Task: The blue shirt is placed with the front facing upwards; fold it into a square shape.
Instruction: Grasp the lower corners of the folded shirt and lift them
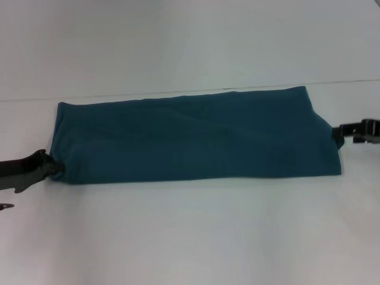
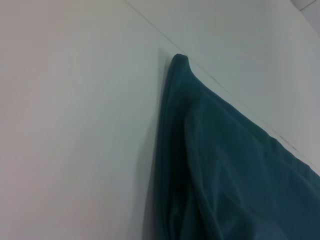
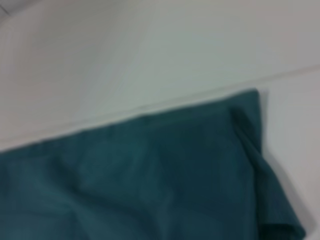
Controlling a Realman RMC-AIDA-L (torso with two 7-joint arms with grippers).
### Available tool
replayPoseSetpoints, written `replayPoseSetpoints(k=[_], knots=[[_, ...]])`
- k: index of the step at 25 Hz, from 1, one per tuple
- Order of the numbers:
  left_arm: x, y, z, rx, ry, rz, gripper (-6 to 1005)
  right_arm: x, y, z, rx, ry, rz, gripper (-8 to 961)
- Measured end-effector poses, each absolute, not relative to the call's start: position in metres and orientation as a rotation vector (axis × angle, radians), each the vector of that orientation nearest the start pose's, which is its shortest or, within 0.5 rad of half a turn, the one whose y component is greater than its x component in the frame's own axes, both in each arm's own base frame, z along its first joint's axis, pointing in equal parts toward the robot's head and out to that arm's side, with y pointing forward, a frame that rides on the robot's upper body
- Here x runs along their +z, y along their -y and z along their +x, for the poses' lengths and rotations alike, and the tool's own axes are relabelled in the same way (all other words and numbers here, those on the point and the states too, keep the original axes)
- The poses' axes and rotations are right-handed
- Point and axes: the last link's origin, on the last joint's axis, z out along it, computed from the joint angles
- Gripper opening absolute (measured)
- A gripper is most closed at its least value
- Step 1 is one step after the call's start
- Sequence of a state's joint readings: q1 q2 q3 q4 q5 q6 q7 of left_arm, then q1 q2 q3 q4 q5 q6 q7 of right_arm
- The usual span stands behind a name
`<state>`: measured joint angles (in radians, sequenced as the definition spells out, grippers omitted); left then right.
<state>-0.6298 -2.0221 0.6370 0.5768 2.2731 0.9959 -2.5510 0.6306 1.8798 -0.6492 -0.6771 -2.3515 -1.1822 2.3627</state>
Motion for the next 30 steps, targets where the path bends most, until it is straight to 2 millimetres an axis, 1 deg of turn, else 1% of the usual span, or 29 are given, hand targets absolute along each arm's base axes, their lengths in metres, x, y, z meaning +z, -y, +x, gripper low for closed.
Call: replayPoseSetpoints(k=[6,11,22,30], knots=[[0.022,-0.397,-0.322,-0.537,1.897,-1.711,16,0.073,-0.399,0.334,0.265,-1.644,-1.920,700],[0.021,-0.397,-0.322,-0.534,1.894,-1.710,18,0.063,-0.399,0.338,0.272,-1.683,-1.894,699],[0.020,-0.398,-0.323,-0.541,1.892,-1.695,23,0.055,-0.399,0.338,0.271,-1.701,-1.878,620],[0.020,-0.399,-0.324,-0.537,1.886,-1.688,27,0.052,-0.401,0.335,0.272,-1.737,-1.872,562]])
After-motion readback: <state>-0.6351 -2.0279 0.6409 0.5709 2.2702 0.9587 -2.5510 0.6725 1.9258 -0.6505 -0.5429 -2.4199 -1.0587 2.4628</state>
